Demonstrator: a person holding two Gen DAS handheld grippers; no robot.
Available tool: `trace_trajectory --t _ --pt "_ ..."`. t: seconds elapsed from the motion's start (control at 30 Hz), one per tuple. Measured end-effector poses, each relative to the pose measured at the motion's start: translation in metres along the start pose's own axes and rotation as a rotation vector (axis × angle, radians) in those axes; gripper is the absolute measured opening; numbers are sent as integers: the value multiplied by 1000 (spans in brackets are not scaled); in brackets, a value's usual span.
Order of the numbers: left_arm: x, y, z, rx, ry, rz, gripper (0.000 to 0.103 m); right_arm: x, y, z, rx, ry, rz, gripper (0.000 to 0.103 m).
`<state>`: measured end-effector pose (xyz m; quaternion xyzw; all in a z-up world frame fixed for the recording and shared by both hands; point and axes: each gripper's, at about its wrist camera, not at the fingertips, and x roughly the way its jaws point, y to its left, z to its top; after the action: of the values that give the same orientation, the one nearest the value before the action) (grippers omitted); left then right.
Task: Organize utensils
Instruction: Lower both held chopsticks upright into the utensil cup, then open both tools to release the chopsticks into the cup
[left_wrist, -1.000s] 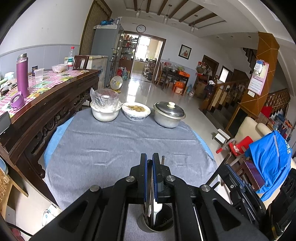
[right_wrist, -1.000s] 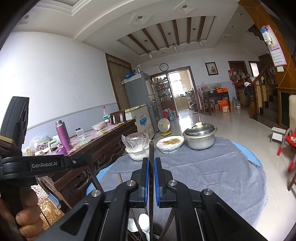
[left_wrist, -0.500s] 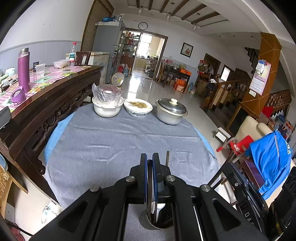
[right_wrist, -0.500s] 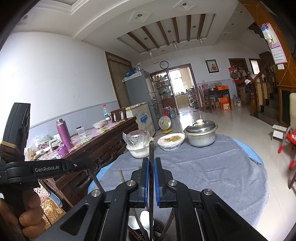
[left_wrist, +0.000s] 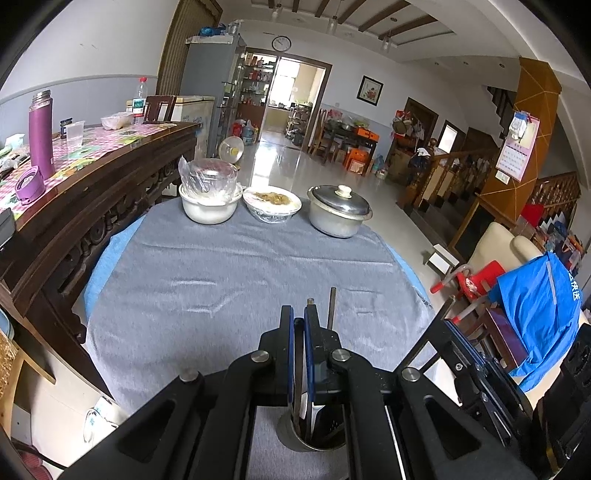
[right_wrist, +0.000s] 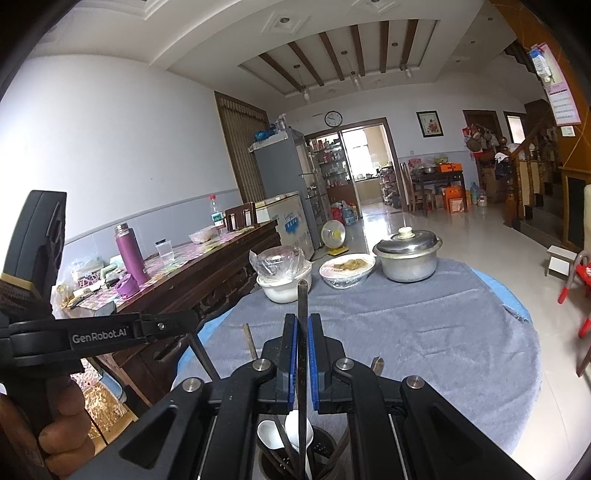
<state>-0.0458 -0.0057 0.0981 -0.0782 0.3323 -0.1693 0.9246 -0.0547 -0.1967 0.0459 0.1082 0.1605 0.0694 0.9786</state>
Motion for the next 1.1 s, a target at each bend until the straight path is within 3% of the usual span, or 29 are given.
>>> trace_trajectory --t 0.33,1.1 --pt "6 -1 -8 9 32 -4 5 7 3 -6 -13 34 -4 6" --pt "3 -2 -11 8 25 0 5 12 4 -12 14 53 1 7"
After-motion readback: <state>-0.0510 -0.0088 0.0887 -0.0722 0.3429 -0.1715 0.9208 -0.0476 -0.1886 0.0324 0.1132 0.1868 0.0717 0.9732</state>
